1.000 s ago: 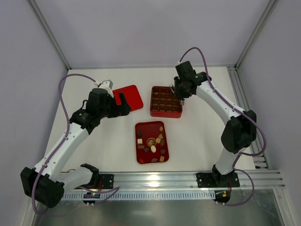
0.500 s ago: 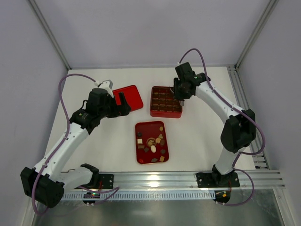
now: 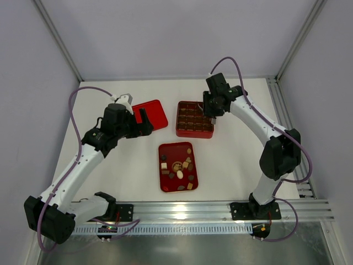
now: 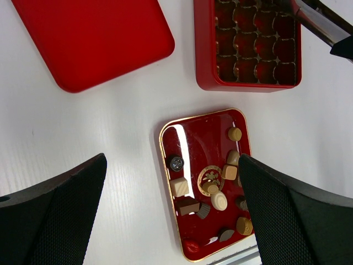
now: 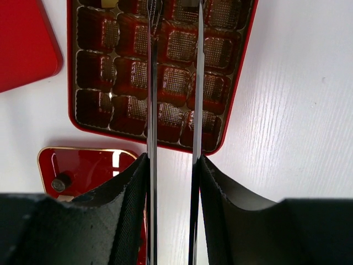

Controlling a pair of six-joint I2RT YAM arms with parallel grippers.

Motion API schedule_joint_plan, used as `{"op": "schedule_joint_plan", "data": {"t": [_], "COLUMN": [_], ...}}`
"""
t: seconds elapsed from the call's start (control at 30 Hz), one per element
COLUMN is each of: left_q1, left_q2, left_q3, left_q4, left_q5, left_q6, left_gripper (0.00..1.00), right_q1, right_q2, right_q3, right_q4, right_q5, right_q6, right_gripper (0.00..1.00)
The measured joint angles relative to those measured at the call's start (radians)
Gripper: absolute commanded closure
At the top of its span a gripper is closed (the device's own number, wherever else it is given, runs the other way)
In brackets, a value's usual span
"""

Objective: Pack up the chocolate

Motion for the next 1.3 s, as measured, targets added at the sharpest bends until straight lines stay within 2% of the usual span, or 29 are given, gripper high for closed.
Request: {"op": "schedule_joint_plan", "data": {"t": [0.1,0.23,0.43,0.57,0.83,1.3], "left_q1": [0.000,0.000,0.000,0.000,0.000,0.000], "left_q2": [0.000,0.000,0.000,0.000,0.000,0.000], "left_q3": [0.000,0.000,0.000,0.000,0.000,0.000], "left_q4": [0.000,0.000,0.000,0.000,0.000,0.000], "left_q5": [0.000,0.000,0.000,0.000,0.000,0.000], "left_q6": [0.000,0.000,0.000,0.000,0.000,0.000], "left_gripper": [0.00,0.00,0.00,0.00,0.00,0.00], "right_q1": [0.006,0.054,0.245,0.376,0.464,0.475], "right_q2": [-0.040,-0.170,-0.380,-0.457,-0.484,-0.478], "right_q3": [-0.021,-0.099,-0.247,-0.338,-0.423,-0.487], "right_q4": [0.000,-0.008,-0.053,-0.096,-0.137,-0.118], "right_q5": [-0.010,-0.009,0.008,0.014,0.049,0.063], "right_q6": [0.000,0.001,0.032,0.092,0.198,0.235], "right_gripper": [0.58,0.59,0.59,0.59,0.60,0.60]}}
